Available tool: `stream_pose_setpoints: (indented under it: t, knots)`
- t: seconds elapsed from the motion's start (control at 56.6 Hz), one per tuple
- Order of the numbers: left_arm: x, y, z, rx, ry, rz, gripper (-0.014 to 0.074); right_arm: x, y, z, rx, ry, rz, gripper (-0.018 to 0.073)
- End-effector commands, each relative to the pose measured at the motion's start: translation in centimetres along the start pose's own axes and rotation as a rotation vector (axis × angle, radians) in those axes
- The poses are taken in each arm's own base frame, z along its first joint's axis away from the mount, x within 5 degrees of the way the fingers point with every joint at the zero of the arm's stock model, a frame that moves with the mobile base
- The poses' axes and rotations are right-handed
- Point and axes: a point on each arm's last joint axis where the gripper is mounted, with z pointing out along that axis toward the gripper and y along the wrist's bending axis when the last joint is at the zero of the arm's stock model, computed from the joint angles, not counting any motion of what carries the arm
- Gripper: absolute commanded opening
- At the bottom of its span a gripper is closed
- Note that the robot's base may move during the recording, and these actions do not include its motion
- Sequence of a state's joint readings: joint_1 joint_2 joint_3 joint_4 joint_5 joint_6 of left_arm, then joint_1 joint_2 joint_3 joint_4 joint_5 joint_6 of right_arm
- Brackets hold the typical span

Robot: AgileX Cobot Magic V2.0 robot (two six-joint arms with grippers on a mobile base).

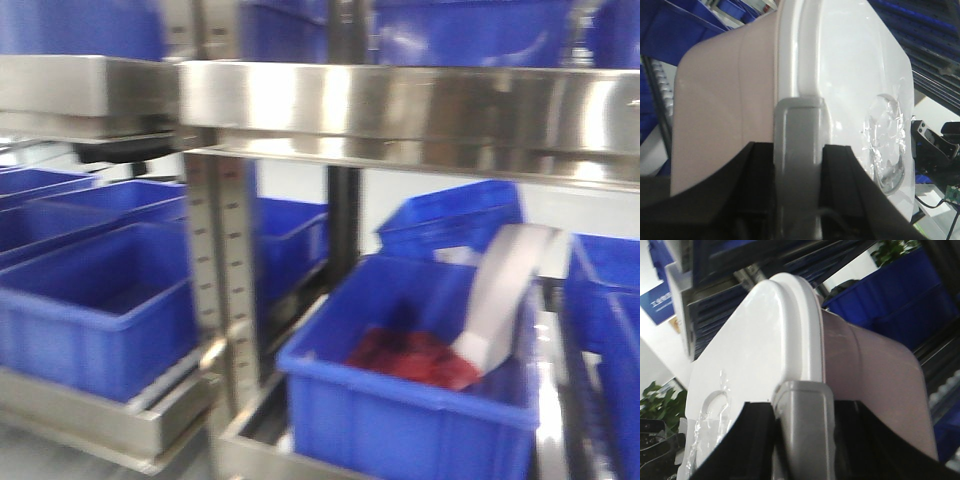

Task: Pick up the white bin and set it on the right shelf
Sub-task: 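Drive toward the steel shelf rack with blue crates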

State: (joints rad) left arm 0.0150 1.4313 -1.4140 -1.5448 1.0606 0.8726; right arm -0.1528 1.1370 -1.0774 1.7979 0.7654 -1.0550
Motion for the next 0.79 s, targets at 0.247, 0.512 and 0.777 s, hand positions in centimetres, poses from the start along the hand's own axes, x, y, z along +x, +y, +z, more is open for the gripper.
stream_pose_setpoints:
  t: [0.247,0.512,0.777]
  knots:
    - [0.68,-5.58,-0.5,0.308,0.117,0.088,-0.0118,-0.61,3.82,-0.5,-0.238,-0.014,0.026,0.0069]
    - [0.68,-5.58,-0.5,0.308,0.117,0.088,-0.0118,-0.61,3.82,-0.5,-0.238,-0.014,0.026,0.0069]
    - [0.68,-5.58,-0.5,0.308,0.117,0.088,-0.0118,-0.61,3.82,-0.5,-0.238,-0.014,0.026,0.0069]
